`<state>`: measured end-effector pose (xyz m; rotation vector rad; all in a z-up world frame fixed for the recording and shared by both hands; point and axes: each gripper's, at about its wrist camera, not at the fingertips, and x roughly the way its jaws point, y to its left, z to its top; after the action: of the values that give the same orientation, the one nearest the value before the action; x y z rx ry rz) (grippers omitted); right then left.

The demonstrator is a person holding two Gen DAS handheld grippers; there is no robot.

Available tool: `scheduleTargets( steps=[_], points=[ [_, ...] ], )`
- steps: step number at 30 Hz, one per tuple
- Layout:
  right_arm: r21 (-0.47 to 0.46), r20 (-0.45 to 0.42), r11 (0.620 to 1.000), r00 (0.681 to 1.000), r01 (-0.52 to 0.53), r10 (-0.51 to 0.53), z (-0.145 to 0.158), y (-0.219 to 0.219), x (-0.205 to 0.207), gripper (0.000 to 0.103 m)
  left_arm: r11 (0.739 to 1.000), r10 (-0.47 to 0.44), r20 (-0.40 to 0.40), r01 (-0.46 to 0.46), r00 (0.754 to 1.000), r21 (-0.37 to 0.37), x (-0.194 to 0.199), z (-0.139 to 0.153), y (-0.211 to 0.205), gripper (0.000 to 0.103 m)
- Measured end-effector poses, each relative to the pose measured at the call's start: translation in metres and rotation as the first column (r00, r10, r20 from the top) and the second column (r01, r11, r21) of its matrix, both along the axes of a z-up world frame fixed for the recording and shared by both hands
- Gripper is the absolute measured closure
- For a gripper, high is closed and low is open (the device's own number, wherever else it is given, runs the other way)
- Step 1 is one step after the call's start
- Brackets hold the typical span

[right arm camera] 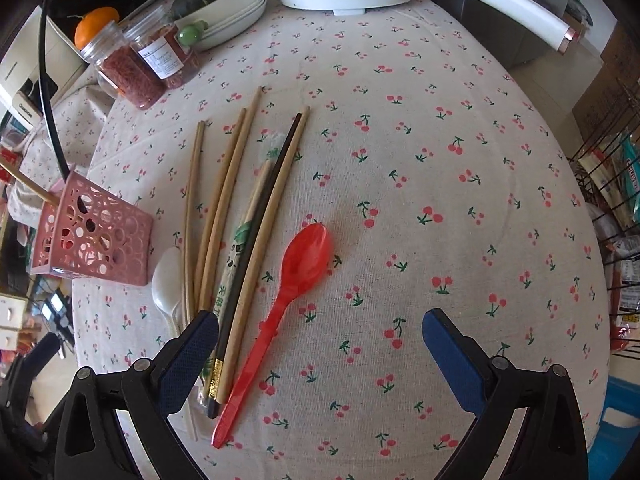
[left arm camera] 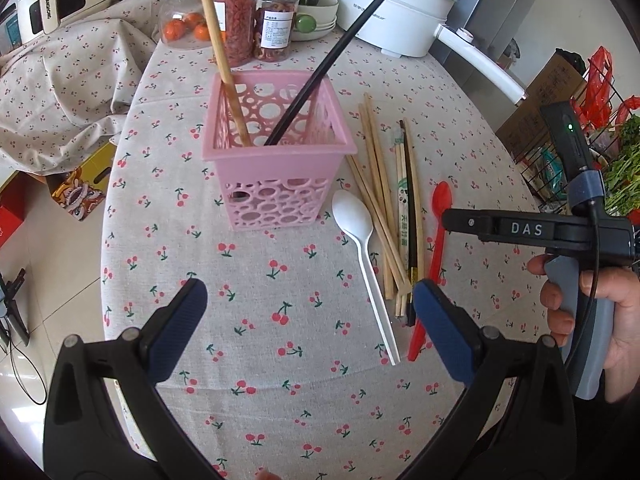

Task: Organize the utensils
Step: 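Grasp the red plastic spoon by its handle with the right tool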

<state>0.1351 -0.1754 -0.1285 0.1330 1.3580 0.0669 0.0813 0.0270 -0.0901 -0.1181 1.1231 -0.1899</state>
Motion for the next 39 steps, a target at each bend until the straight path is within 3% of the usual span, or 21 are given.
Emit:
scheduleTargets(
  steps=[1, 6, 7, 9, 14, 19, 27, 28, 31, 35, 39],
  points=[
    [0.004, -0.006, 1.0, 1.0, -0.004, 0.004, -0.003, 0.002, 0.001, 0.01, 1.0, -0.003, -0.002, 0.003, 1.0, -0.006, 0.0, -0.001, 0.0, 0.001],
    [0.024, -0.044, 0.999, 0.998, -0.039, 0.04, -0.016, 0.016, 0.002, 0.047, 0.999, -0.045, -0.012, 0.044, 0.999, -0.03, -0.002, -0.001, -0.006, 0.001],
    [0.01, -0.043, 0.999, 0.998, -0.045, 0.045, -0.017, 0.018, 0.002, 0.048, 0.998, -0.055, -0.015, 0.055, 0.998, -0.028, -0.002, -0.001, -0.009, 0.001],
    [-0.023, -0.028, 0.997, 0.997, -0.067, 0.067, -0.016, 0.024, 0.001, 0.07, 0.997, -0.074, -0.026, 0.074, 0.997, -0.017, -0.003, 0.0, -0.014, 0.001],
    [-0.056, -0.005, 0.992, 0.994, -0.113, 0.113, -0.018, 0.021, 0.0, 0.094, 0.988, -0.148, -0.032, 0.149, 0.988, 0.031, -0.008, 0.002, -0.035, 0.001],
    [-0.032, -0.013, 0.998, 0.998, -0.059, 0.059, -0.014, -0.02, 0.002, 0.095, 0.97, -0.228, -0.022, 0.229, 0.973, 0.079, -0.011, 0.006, -0.068, 0.001],
    [0.014, 0.036, 1.0, 0.999, 0.018, -0.019, 0.015, -0.078, -0.003, 0.095, 0.967, -0.229, -0.047, 0.233, 0.972, 0.102, 0.014, 0.0, -0.116, 0.001],
    [0.021, 0.042, 1.0, 0.999, 0.022, -0.023, 0.019, -0.083, -0.004, 0.095, 0.969, -0.219, -0.056, 0.223, 0.974, 0.105, 0.02, -0.003, -0.121, 0.005],
    [0.053, 0.056, 0.998, 0.998, 0.038, -0.041, 0.028, -0.1, -0.008, 0.095, 0.975, -0.204, -0.112, 0.211, 0.973, 0.063, 0.042, -0.013, -0.131, 0.03],
    [0.078, 0.065, 0.996, 0.997, 0.032, -0.038, 0.032, -0.113, -0.007, 0.095, 0.988, -0.148, -0.118, 0.153, 0.982, 0.03, 0.069, -0.017, -0.139, 0.051],
    [0.087, 0.061, 0.996, 0.998, 0.019, -0.025, 0.029, -0.119, -0.004, 0.095, 0.988, -0.134, -0.124, 0.142, 0.983, 0.054, 0.096, -0.021, -0.15, 0.075]
  ],
)
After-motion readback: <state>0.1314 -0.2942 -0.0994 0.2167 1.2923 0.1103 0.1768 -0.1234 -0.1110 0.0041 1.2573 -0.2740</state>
